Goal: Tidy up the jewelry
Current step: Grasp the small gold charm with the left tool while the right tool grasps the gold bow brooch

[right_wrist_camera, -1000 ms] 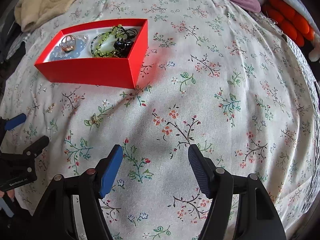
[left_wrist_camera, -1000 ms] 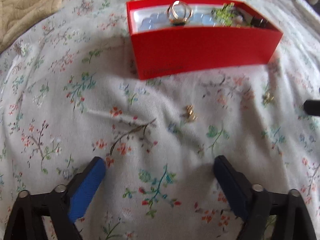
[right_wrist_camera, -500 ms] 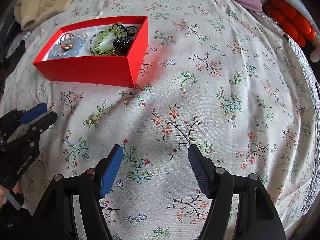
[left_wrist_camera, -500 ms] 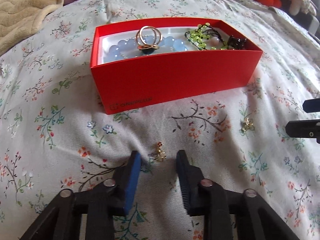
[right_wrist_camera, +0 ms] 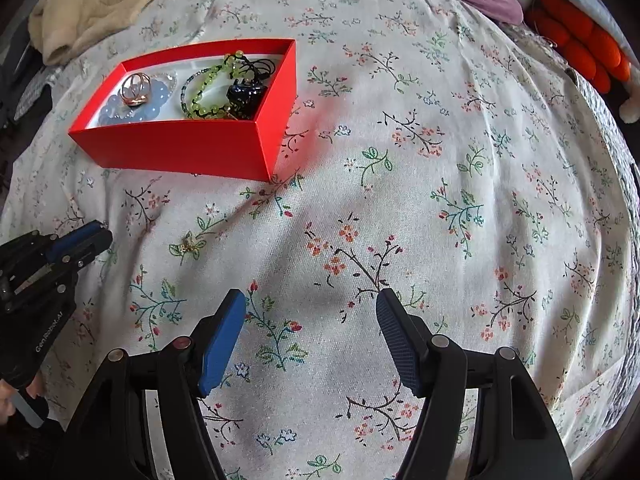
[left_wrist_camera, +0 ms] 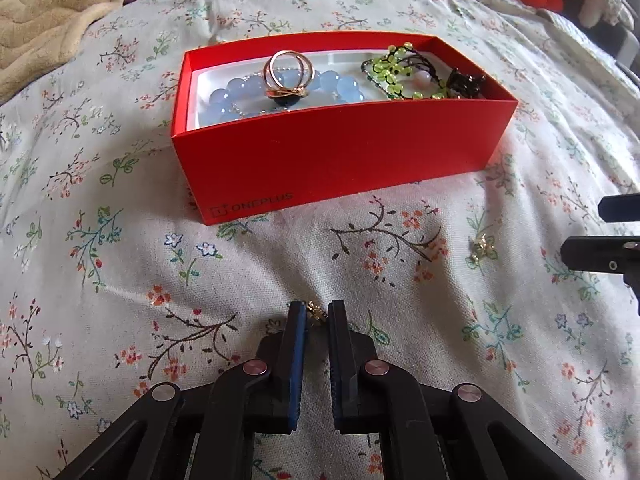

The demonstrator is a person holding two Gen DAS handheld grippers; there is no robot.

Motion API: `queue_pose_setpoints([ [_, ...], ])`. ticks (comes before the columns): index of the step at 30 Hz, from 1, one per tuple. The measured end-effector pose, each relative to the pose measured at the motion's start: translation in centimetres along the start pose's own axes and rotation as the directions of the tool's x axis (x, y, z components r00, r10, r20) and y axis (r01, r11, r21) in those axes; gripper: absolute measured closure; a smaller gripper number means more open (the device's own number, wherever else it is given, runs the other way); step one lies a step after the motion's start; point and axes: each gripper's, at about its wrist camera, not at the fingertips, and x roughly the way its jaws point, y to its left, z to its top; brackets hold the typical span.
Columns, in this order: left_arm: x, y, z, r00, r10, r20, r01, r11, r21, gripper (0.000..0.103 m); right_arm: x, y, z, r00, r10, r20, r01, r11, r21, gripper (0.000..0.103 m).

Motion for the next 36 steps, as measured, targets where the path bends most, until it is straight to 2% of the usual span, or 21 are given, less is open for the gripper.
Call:
queue_pose_setpoints([
  [9, -1.2, 1.4, 0.3, 0.999, 0.026, -0.033, -0.027, 0.999, -0.039, 0.098, 0.6, 2.2, 0.6, 1.000, 0.009, -0.010, -0.009, 0.999, -0.032, 0.032],
  [15, -1.8, 2.8, -0.1, 0.998, 0.036, -0.059, -0.041, 0.996, -0.082, 0.098, 1.8, 4.4, 1.2, 0.997, 0.061, -0.042, -0.063, 0.997, -0.033, 0.032],
  [20, -2.1, 3.6, -0.4, 0.997, 0.040, -0.067, -0.047, 0.994, -0.100, 0.098, 2.6, 6.3, 2.2, 0.998, 0.049, -0.037, -0.051, 0.997, -0.054, 0.033],
  [22, -2.3, 4.0, -0.6, 0.997, 0.038, -0.068, -0.045, 0.993, -0.106, 0.098, 2.8, 7.0, 2.7, 0.999, 0.042, -0.033, -0.044, 0.997, -0.063, 0.039],
  [24, -2.4, 4.4, -0.7, 0.997, 0.038, -0.067, -0.045, 0.993, -0.111, 0.098, 2.9, 7.8, 3.1, 0.998, 0.052, -0.034, -0.054, 0.996, -0.066, 0.051],
  [27, -2.5, 4.9, -0.8, 0.997, 0.039, -0.069, -0.047, 0.992, -0.120, 0.098, 3.2, 8.6, 3.4, 0.998, 0.049, -0.041, -0.052, 0.995, -0.079, 0.060],
  [36, -2.6, 5.9, -1.0, 0.996, 0.036, -0.078, -0.046, 0.990, -0.132, 0.098, 3.9, 10.3, 4.2, 0.997, 0.052, -0.048, -0.056, 0.994, -0.092, 0.074],
])
